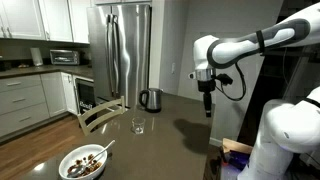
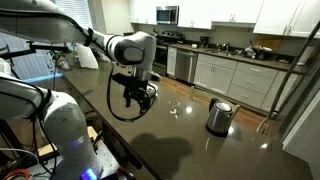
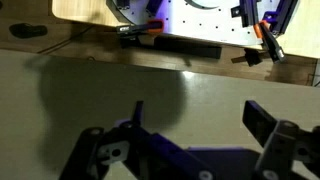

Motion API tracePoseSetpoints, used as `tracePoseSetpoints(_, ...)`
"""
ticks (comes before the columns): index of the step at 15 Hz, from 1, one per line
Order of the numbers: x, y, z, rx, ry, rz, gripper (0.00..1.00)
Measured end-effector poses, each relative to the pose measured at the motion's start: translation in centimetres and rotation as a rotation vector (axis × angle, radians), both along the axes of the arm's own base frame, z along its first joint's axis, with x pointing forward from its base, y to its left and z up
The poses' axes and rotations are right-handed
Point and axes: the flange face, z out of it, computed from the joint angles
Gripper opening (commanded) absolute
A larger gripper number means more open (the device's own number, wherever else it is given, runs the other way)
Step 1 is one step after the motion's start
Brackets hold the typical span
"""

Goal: Use the spoon to transfer contents from the white bowl into the glass cup then put the spoon in the bowl

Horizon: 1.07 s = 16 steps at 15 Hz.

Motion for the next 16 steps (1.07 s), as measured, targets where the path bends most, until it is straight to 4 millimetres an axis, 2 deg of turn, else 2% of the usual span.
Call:
tracePoseSetpoints(11,0.1,0.0,0.0,0.002,-0.008,-0.001,1.00)
tracePoseSetpoints(13,0.8,-0.1,-0.2,0.007,-0.042,-0.005,1.00)
tracePoseSetpoints(16,3.2,0.0,-1.1,0.035,-0.138,-0.026,1.00)
